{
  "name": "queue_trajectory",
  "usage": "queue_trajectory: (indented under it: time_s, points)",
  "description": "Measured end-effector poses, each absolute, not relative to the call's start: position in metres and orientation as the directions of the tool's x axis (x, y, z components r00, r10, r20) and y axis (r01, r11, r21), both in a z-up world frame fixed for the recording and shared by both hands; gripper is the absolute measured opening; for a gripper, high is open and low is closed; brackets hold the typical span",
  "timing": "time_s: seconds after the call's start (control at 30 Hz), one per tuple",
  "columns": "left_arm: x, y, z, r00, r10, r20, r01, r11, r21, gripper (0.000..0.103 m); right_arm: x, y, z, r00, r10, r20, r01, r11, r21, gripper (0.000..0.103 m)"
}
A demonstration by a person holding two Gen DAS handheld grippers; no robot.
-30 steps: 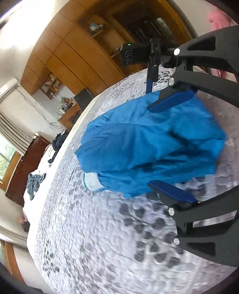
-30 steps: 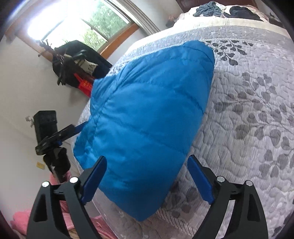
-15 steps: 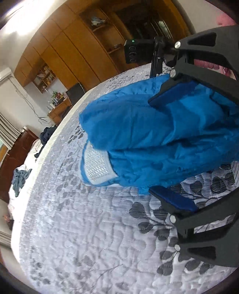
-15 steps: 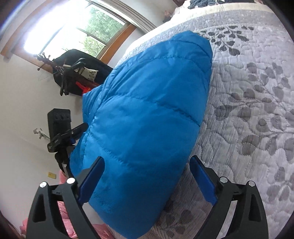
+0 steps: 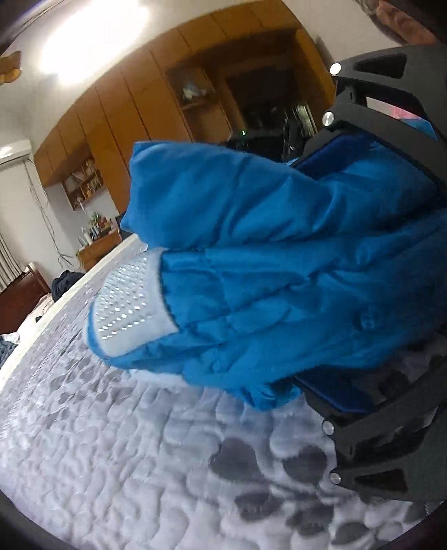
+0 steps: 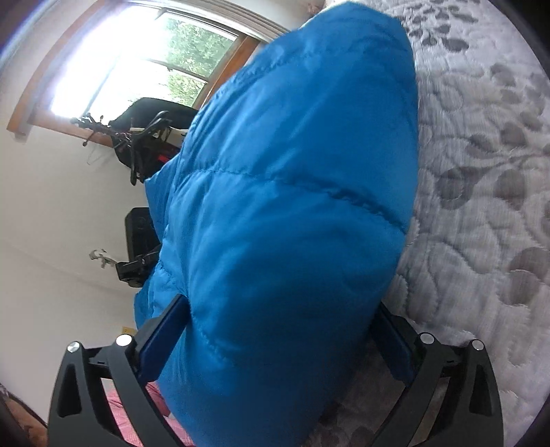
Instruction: Fold large clothes
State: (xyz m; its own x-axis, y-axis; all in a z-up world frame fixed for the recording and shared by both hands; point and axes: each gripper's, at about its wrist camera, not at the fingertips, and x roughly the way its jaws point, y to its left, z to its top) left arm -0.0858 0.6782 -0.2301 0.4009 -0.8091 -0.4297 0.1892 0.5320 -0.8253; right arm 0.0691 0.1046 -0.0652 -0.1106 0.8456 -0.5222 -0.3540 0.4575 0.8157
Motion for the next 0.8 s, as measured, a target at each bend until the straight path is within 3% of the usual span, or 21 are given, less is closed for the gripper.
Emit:
queue_trajectory:
  time_s: [0.1,0.17,0.23,0.4,0.8]
  points:
    - [-0.087,0.669,-0.231,0.406,-0.81,-0.424,0.212,0.535,-0.818,0.101,0.066,0.109,-0.063,-0.095,0.842,-0.531,-0.373,0.464,0.804,0.099]
    - [-0.089,0.663,-0.231,0.413,-0.81,-0.416,0.226,0.533,-0.815,0.1,0.063,0.11,-0.06,-0.083,0.843,-0.531,-0.385,0.465,0.797,0.094]
    - [-0.086,0.659,-0.232,0.419,-0.81,-0.41,0.24,0.535,-0.81,0.097,0.059,0.108,-0.052,-0.073,0.85,-0.521,-0.395,0.455,0.798,0.08]
    - [-0.085,0.644,-0.225,0.412,-0.825,-0.387,0.28,0.518,-0.808,0.083,0.052,0.095,-0.036,-0.046,0.858,-0.512,-0.438,0.443,0.782,0.066]
    - [-0.019,0.526,-0.176,0.341,-0.877,-0.338,0.386,0.458,-0.8,0.079,0.07,-0.009,0.039,0.154,0.817,-0.556,-0.461,0.557,0.69,0.063]
